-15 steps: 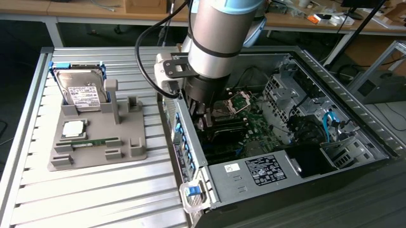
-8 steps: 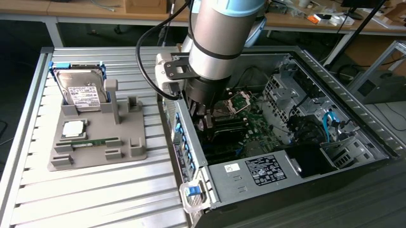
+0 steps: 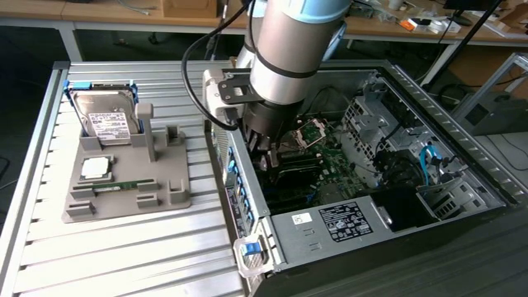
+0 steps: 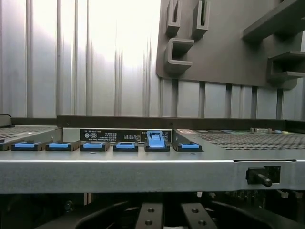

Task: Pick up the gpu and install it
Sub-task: 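Press down on the gpu until it lock into place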

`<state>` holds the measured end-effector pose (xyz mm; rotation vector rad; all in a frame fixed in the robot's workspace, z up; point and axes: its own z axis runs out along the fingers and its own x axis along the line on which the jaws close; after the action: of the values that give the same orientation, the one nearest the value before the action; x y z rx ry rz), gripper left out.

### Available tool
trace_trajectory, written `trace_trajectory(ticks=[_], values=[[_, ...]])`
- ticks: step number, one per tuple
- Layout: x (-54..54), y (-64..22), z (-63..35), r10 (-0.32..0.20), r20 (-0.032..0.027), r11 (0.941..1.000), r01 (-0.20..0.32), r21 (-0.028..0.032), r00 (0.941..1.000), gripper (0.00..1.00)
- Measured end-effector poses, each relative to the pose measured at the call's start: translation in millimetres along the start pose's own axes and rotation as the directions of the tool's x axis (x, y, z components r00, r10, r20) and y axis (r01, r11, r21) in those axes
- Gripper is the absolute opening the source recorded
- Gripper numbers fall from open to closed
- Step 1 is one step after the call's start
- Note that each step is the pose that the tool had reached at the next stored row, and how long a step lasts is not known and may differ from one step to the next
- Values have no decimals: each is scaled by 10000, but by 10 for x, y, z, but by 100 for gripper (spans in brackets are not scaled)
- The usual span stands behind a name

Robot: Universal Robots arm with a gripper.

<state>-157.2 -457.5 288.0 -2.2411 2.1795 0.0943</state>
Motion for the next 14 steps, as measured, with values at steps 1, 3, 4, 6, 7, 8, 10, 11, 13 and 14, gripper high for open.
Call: trace_trajectory(ticks=[1, 3, 4, 6, 7, 8, 10, 11, 13, 14], values=[[1, -13, -1, 1, -1, 10000, -1, -9, 10000, 11], [1, -45, -1, 1, 1, 10000, -1, -35, 10000, 11], [2, -63, -1, 2, 2, 10000, -2, -50, 10000, 11], [4, -111, -1, 3, 3, 10000, -3, -95, 10000, 11], [5, -140, -1, 5, 3, 9999, -5, -124, 10000, 11], [5, -174, -1, 8, 4, 9999, -8, -159, 10000, 11], [8, -236, 2, 10, 6, 9997, -10, -229, 10000, 11], [9, -264, 5, 11, 7, 9996, -10, -266, 10000, 11], [10, -313, 13, 16, 9, 9994, -15, -332, 10000, 11], [11, -334, 19, 17, 11, 9993, -16, -363, 10000, 11]])
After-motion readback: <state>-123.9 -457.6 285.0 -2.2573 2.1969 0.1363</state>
